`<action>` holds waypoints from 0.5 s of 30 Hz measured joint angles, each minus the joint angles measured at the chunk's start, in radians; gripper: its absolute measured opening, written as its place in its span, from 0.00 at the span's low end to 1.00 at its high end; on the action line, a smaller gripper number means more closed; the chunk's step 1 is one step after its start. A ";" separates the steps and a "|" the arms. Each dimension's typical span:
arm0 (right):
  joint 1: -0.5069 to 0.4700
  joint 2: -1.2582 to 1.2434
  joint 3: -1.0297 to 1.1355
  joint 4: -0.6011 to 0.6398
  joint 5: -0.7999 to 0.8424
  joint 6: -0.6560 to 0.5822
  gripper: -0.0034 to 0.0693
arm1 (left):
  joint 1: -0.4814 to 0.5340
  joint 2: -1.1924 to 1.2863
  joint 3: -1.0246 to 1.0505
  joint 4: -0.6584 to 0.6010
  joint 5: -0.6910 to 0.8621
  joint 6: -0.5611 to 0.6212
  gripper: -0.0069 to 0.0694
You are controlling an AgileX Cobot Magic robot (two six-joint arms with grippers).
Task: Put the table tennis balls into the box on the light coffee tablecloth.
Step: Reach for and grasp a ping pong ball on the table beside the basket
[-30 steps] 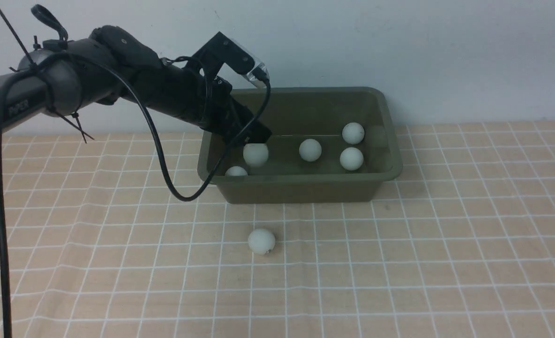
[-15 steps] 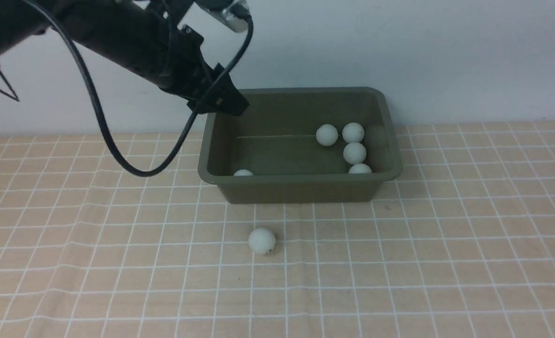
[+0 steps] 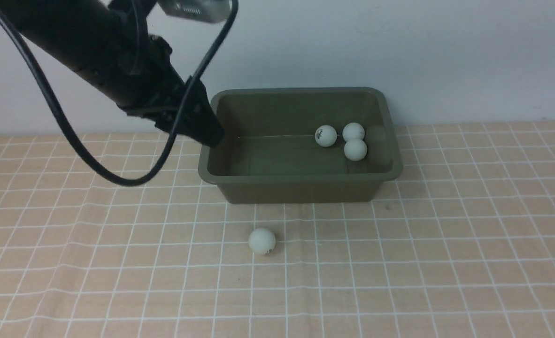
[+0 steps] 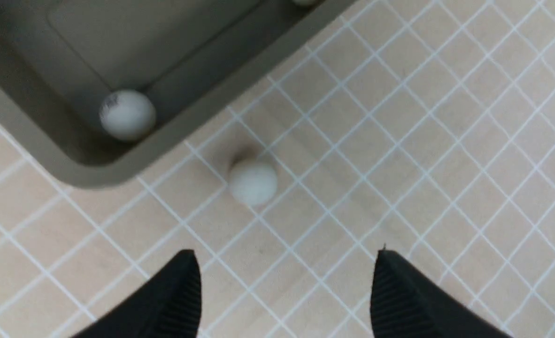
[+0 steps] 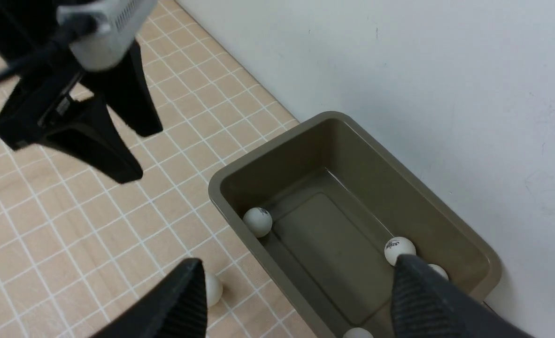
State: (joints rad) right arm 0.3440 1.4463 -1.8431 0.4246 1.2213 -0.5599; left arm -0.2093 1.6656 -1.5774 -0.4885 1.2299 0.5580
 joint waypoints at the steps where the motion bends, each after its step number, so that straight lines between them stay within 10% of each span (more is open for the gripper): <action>1: 0.000 0.000 0.000 0.000 0.000 0.000 0.71 | -0.013 0.006 0.029 0.014 0.000 -0.006 0.62; 15: 0.000 0.000 0.000 0.001 -0.001 -0.009 0.71 | -0.162 0.168 0.210 0.070 -0.280 -0.008 0.62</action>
State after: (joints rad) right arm 0.3440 1.4463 -1.8431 0.4254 1.2200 -0.5686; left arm -0.3715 1.8333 -1.3676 -0.4183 0.9495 0.5501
